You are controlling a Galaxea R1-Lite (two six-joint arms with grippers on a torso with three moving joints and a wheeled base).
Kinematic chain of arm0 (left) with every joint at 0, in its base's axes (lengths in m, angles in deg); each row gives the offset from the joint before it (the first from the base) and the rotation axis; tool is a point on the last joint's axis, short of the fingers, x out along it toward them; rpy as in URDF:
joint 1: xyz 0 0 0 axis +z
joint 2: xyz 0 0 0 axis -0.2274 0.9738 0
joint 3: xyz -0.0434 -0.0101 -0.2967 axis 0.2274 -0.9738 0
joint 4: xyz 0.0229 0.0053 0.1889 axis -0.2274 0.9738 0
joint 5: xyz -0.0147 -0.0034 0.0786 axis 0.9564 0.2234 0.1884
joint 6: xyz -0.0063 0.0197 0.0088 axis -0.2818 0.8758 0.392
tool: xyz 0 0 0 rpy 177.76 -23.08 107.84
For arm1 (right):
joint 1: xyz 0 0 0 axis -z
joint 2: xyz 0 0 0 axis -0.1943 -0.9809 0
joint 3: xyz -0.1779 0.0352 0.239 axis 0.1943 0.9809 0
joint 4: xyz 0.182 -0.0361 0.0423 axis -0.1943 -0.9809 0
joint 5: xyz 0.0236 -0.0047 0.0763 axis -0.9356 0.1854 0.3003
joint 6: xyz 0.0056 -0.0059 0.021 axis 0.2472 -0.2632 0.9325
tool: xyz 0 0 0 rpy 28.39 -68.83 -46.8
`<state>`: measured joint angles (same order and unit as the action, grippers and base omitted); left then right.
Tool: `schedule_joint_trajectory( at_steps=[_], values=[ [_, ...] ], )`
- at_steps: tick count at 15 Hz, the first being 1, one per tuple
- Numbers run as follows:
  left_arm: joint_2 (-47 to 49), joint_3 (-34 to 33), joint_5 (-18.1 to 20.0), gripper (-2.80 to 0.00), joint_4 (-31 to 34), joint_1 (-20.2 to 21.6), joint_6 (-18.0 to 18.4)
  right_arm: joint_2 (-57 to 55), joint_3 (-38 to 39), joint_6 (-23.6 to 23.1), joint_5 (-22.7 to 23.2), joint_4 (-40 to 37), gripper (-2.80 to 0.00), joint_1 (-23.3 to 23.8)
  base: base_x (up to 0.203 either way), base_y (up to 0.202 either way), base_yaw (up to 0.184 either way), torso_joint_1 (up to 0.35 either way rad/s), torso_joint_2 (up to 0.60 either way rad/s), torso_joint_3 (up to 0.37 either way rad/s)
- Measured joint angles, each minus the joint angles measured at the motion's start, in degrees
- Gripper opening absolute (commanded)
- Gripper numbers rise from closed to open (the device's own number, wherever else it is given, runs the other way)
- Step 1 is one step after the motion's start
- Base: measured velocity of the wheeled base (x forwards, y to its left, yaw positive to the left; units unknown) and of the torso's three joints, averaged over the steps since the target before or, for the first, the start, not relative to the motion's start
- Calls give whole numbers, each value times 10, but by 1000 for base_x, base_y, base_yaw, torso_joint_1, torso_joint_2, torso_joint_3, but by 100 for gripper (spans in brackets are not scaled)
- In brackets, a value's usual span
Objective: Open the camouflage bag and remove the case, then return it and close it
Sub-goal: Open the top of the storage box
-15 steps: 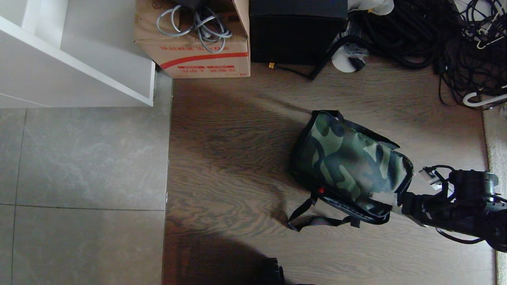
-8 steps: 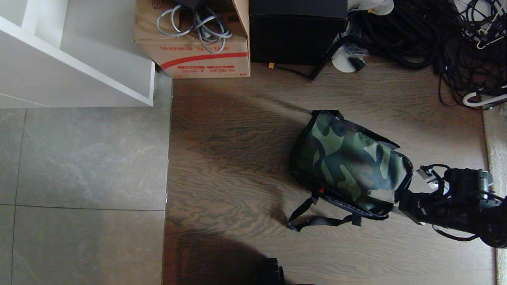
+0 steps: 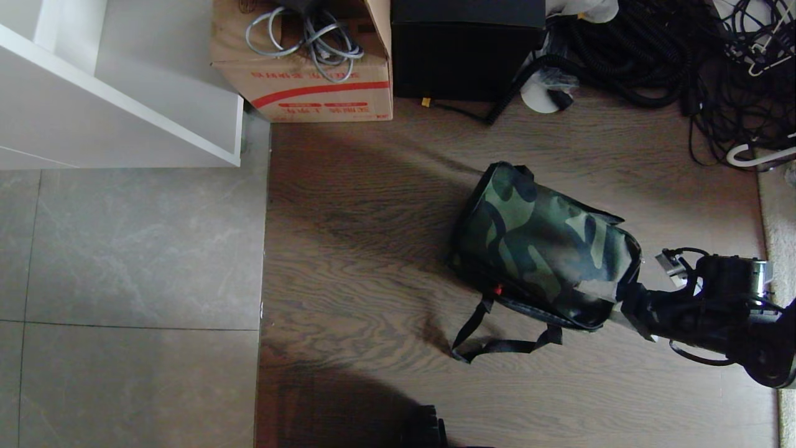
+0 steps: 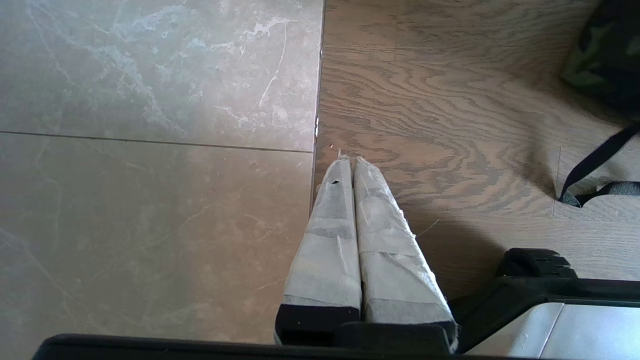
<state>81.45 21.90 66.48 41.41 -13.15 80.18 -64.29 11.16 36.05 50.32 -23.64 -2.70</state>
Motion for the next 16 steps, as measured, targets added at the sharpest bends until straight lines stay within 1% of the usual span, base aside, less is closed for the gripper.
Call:
schedule_joint_trajectory(
  at_steps=[2, 3, 5, 16],
  values=[
    [0, 0, 0, -280, 0, 0, 0, 11, 3, 26, 1, 9, 0, -3, 0, 0, 0, 0, 0, 0],
    [0, 0, 0, -280, 0, 0, 0, 16, 6, 37, 0, 8, -280, -4, 0, 0, 0, 0, 0, 0],
    [0, 0, 0, -280, 0, 0, 0, 27, 9, 41, 1, 7, -280, -6, 0, 0, 0, 0, 0, 0],
    [0, 0, 0, -280, 0, 0, 0, 66, 24, 33, 0, 9, -280, -4, 0, 0, 0, 0, 0, 0]
  ],
)
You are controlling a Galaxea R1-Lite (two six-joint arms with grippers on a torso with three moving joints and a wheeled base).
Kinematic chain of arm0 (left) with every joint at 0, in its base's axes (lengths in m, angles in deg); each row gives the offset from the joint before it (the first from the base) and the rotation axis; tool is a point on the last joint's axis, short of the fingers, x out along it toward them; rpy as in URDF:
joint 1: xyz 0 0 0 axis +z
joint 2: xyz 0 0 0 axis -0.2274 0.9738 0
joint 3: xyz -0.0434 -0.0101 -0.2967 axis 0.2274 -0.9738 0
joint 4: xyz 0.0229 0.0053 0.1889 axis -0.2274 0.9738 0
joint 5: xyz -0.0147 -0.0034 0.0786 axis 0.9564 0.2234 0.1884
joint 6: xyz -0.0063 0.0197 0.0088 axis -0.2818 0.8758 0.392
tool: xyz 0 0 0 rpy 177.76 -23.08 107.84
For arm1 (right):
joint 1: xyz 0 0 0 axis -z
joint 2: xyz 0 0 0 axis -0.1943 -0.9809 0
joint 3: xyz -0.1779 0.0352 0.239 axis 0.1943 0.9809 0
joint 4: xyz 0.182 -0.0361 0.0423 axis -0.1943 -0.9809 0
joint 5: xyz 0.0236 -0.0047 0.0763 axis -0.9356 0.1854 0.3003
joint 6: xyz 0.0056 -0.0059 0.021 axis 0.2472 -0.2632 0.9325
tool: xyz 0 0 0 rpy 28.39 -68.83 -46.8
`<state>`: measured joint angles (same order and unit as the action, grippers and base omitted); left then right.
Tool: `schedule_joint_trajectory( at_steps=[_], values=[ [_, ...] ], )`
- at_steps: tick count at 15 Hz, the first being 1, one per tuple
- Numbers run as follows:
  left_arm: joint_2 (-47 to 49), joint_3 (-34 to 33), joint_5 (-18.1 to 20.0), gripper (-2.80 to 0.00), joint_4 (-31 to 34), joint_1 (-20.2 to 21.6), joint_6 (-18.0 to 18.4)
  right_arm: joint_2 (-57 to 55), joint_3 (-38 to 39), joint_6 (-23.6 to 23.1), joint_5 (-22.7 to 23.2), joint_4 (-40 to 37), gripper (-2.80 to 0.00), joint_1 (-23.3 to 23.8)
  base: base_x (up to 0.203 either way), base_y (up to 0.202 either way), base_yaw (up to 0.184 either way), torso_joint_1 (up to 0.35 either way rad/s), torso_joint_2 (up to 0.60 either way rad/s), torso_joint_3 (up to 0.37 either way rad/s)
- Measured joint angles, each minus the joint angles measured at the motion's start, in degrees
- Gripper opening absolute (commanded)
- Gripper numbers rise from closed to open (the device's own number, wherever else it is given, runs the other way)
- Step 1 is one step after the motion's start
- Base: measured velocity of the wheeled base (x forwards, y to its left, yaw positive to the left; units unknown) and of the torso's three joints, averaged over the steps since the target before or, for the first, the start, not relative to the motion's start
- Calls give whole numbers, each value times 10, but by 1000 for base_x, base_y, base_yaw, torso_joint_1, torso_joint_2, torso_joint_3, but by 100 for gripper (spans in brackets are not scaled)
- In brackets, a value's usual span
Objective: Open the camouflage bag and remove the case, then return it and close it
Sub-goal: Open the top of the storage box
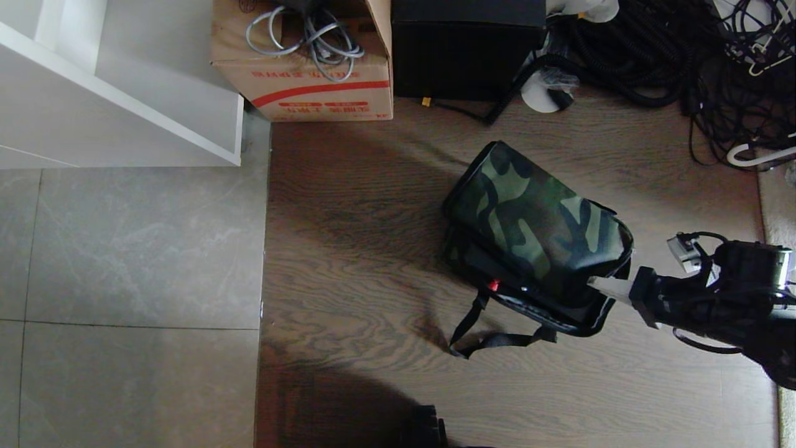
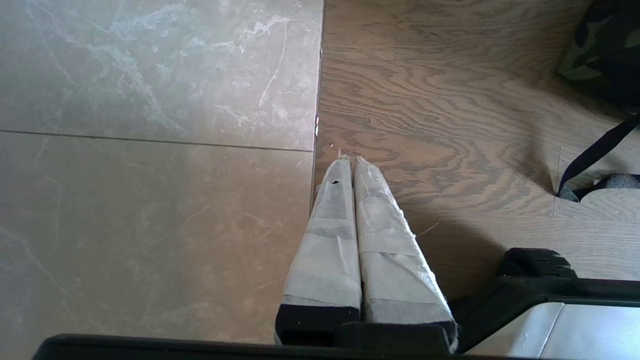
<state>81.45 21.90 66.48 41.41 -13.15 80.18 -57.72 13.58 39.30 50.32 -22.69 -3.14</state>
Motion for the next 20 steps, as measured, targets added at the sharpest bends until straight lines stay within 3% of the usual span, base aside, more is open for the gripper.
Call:
schedule_joint_trajectory(
  at_steps=[15, 20],
  values=[
    [0, 0, 0, -280, 0, 0, 0, 60, -29, 6, -1, 71, -280, 43, 0, 0, 0, 0, 0, 0],
    [0, 0, 0, -280, 0, 0, 0, 59, -33, 4, -1, 128, -280, 57, 0, 0, 0, 0, 0, 0]
  ],
)
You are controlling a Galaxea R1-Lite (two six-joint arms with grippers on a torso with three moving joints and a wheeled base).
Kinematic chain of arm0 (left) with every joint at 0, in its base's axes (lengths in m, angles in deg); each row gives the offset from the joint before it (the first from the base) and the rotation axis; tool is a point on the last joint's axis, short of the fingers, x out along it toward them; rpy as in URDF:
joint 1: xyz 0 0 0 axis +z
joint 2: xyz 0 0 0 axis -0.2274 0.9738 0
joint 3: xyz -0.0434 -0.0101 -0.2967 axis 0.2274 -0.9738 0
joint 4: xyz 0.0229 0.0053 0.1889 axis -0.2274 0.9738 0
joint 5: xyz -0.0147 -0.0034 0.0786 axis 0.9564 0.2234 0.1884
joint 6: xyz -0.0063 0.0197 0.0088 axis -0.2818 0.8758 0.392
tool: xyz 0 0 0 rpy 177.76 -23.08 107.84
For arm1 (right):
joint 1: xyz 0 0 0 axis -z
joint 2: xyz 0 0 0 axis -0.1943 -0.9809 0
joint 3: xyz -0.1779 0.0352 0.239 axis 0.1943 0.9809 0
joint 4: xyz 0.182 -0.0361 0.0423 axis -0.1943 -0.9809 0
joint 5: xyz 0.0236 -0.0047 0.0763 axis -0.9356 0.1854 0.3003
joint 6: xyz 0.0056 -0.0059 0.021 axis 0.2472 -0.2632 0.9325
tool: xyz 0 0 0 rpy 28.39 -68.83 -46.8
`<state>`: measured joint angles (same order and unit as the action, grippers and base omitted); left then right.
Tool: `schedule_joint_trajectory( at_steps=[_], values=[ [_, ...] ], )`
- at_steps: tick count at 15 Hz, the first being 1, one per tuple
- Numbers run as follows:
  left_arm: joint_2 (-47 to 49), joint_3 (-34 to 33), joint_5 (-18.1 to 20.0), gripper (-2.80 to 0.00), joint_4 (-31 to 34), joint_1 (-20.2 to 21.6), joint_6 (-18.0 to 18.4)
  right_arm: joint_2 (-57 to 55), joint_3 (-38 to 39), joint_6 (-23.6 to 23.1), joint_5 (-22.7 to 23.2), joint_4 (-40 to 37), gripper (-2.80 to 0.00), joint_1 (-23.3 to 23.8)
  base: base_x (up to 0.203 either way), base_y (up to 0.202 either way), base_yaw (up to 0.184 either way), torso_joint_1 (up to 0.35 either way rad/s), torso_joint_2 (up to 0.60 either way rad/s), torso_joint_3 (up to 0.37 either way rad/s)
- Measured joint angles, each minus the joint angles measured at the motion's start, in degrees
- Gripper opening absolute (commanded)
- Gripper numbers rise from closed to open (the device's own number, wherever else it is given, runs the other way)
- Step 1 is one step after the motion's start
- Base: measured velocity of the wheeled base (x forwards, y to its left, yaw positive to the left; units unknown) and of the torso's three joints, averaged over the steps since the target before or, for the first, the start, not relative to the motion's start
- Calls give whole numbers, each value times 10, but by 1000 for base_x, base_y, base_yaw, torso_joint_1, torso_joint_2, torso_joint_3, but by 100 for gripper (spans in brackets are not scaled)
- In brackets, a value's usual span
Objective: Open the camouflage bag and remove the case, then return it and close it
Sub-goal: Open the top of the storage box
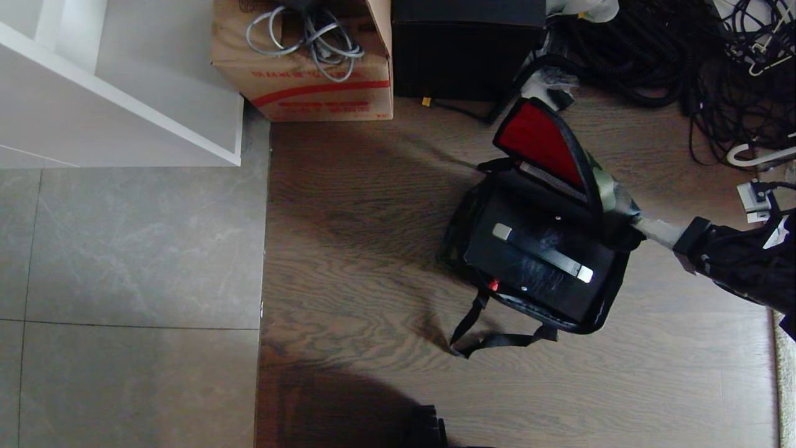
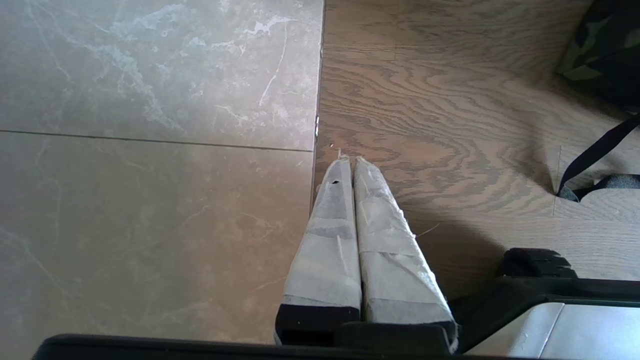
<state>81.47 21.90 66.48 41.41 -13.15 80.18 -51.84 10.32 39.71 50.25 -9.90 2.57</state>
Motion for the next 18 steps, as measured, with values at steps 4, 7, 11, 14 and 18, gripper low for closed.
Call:
schedule_joint_trajectory(
  at_steps=[4, 7, 11, 14, 18],
  values=[
    [0, 0, 0, -280, 0, 0, 0, 0, 0, -2, -1, 3, 0, 6, 0, 0, 0, 0, 0, 0],
    [0, 0, 0, -280, 0, 0, 0, -1, 1, 0, -1, 17, 0, 7, 0, 0, 0, 0, 0, 0],
    [0, 0, 0, -280, 0, 0, 0, -11, 2, 4, -2, 72, 0, 18, 0, 0, 0, 0, 0, 0],
    [0, 0, 0, -280, 0, 0, 0, -22, -6, 4, -2, 122, 0, 21, 0, 0, 0, 0, 0, 0],
    [0, 0, 0, -280, 0, 0, 0, -24, -10, -1, 0, 140, 0, 33, 0, 0, 0, 0, 0, 0]
  ],
)
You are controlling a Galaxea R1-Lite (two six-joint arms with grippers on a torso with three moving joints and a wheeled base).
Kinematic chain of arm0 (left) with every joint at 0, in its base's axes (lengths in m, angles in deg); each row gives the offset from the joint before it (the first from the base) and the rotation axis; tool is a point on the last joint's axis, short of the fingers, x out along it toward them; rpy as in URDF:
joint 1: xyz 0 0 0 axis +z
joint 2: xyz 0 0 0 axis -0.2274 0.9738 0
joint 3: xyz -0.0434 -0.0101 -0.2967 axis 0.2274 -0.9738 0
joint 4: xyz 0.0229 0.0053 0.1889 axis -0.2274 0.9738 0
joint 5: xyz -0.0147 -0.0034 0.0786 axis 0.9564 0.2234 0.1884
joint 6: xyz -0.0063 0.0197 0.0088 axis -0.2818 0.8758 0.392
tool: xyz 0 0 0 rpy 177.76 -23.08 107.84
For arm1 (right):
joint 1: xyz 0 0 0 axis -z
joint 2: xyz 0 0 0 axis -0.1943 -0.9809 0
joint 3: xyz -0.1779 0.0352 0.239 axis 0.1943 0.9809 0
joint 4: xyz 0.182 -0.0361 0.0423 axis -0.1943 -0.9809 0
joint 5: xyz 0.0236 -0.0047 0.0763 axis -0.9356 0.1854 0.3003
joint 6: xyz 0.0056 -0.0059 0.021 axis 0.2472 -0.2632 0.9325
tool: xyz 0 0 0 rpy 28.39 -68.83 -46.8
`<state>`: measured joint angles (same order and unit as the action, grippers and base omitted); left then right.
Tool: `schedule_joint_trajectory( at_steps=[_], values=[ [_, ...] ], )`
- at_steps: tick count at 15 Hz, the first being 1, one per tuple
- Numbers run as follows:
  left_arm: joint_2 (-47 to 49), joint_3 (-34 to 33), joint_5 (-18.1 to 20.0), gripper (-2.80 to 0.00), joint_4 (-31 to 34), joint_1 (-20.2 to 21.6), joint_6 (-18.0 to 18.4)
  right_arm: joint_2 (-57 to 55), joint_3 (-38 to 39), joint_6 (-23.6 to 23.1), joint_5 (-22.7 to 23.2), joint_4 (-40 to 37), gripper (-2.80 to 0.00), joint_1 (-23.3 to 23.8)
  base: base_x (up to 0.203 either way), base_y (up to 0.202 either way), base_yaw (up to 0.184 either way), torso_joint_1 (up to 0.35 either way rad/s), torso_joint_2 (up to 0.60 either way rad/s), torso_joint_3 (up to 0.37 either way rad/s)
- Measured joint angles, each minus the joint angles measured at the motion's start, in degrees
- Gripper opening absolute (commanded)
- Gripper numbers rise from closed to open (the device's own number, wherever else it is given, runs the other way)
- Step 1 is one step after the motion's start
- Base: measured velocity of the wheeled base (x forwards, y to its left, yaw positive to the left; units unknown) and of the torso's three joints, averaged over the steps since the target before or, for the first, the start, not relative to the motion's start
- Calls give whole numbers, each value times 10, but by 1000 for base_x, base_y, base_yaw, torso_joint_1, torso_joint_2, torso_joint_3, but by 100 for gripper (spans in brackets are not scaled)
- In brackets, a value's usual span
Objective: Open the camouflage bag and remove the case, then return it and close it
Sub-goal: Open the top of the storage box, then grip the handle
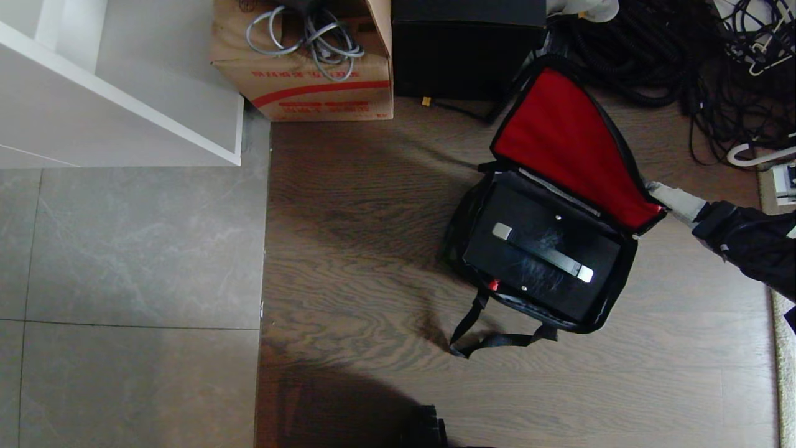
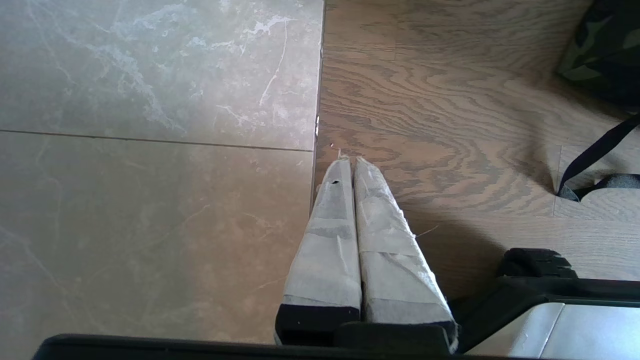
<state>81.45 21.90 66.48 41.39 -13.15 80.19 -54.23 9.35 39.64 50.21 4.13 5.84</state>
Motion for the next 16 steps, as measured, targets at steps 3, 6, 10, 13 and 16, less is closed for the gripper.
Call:
schedule_joint_trajectory(
  at_steps=[3, 6, 10, 13, 16],
  values=[
    [0, 0, 0, -280, 0, 0, 0, 9, 3, -12, 0, 0, 0, 20, 0, 0, 0, 0, 0, 0],
    [0, 0, 0, -280, 0, 0, 0, 28, 6, -13, 2, 0, 0, 33, 0, 0, 0, 0, 0, 0],
    [0, 0, 0, -280, 0, 0, 0, 62, 33, -19, 1, 0, 0, 38, 0, 0, 0, 0, 0, 0],
    [0, 0, 0, -280, 0, 0, 0, 78, 56, -11, 12, 0, -280, 38, 0, 0, 0, 0, 0, 0],
    [0, 0, 0, -280, 0, 0, 0, 92, 78, -4, 30, 0, -280, 37, 0, 0, 0, 0, 0, 0]
  ],
)
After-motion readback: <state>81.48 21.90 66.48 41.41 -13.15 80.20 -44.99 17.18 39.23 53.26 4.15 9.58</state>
